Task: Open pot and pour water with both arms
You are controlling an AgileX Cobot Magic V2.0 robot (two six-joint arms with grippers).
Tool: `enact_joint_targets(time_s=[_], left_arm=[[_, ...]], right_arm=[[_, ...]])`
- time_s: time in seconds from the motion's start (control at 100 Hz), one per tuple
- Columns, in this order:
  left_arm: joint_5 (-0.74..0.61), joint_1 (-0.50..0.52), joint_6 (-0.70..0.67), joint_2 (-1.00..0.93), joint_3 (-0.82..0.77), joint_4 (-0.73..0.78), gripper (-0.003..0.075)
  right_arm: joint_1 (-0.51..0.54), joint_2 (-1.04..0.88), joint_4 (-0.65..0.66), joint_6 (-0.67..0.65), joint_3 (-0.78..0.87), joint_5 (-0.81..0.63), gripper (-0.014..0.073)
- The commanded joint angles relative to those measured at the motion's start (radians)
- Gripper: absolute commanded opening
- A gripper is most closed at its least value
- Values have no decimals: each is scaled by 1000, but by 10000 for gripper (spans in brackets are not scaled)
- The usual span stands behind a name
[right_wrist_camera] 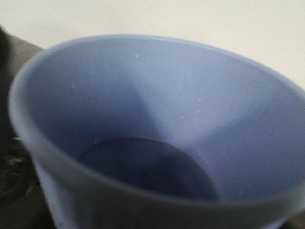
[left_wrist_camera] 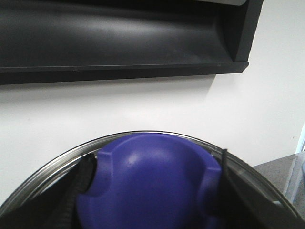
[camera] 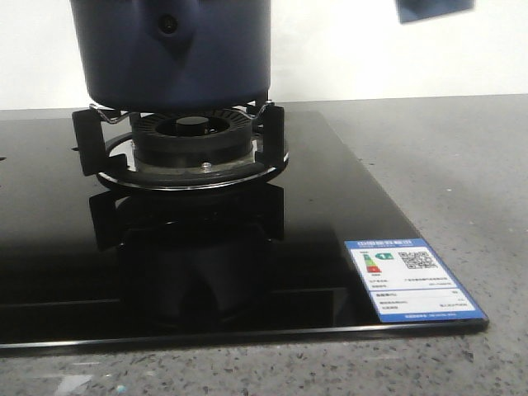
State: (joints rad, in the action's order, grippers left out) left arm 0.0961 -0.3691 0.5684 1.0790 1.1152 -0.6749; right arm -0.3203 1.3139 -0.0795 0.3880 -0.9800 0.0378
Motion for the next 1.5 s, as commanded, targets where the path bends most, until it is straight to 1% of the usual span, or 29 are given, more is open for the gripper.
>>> enact_joint_targets(time_s=[0.0, 0.11, 0.23, 0.4, 0.6, 0.73, 0.93, 1.26, 1.49], left_arm=[[-80, 3, -6, -25, 36, -6, 358], [-78, 3, -6, -25, 36, -6, 358], [-78, 3, -6, -25, 36, -6, 358], [-78, 3, -6, -25, 36, -6, 358], [-74, 3, -6, -25, 36, -6, 358], [-71, 3, -6, -25, 36, -6, 358], [-69, 3, -6, -25, 36, -6, 358], [-69, 3, -6, -25, 36, -6, 358], [-69, 3, -6, -25, 36, -6, 358]], right_arm=[[-37, -38, 63, 0, -105, -14, 330], [-82, -37, 153, 2, -185, 62, 330], [-129, -20, 308, 2, -250, 119, 330], [-186, 43, 466, 2, -337, 234, 330], [-226, 103, 664, 2, -377, 252, 330], [-246, 140, 732, 2, -405, 282, 330], [-254, 173, 887, 2, -415, 267, 329], [-254, 183, 1053, 2, -415, 182, 328], [-254, 183, 1160, 4, -415, 174, 328]])
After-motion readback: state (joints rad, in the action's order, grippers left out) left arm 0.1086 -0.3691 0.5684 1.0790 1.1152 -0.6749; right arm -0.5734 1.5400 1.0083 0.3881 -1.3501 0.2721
